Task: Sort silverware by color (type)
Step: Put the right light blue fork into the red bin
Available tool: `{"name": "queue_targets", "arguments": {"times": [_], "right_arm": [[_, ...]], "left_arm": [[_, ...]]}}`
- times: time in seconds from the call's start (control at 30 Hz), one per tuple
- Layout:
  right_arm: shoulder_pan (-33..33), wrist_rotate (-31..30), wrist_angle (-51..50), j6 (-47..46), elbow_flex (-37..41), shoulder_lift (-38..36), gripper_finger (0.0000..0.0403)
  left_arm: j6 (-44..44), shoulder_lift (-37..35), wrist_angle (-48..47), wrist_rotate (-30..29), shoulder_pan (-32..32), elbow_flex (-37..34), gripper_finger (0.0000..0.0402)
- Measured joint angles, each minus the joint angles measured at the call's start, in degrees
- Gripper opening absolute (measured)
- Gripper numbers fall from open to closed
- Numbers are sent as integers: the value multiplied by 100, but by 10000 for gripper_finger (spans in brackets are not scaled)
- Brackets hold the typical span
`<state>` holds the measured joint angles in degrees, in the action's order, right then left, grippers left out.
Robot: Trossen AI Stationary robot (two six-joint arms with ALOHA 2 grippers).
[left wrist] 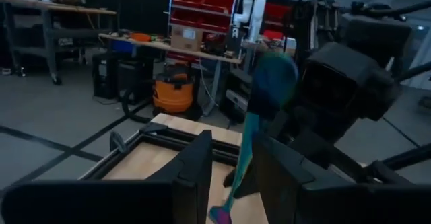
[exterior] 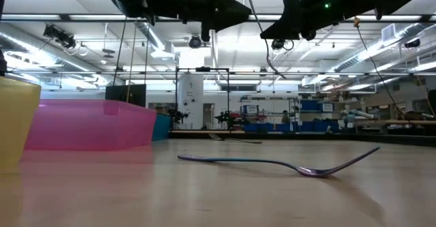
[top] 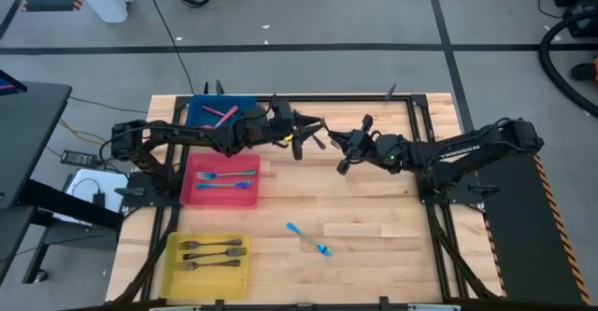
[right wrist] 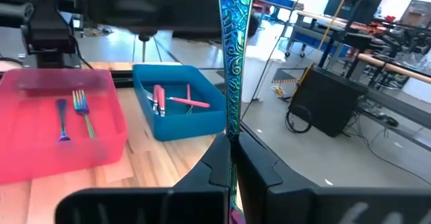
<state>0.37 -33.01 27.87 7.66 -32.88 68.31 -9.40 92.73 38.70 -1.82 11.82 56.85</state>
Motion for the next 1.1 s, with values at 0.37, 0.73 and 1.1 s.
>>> {"name": "queue_targets", "arguments": {"times": [0.37,0.73,1.1], "right_arm": [[-63,-112,-24,286,-2,-2,14],[-73,-262,31,247,-2,-2,14],[-93,-151,80,149,-2,-2,14]], "left_arm": [[374,0,-571,309,4,272,105],[357,2,-613,314,19,272,105],[211,581,-433,306,58,666,105]]}}
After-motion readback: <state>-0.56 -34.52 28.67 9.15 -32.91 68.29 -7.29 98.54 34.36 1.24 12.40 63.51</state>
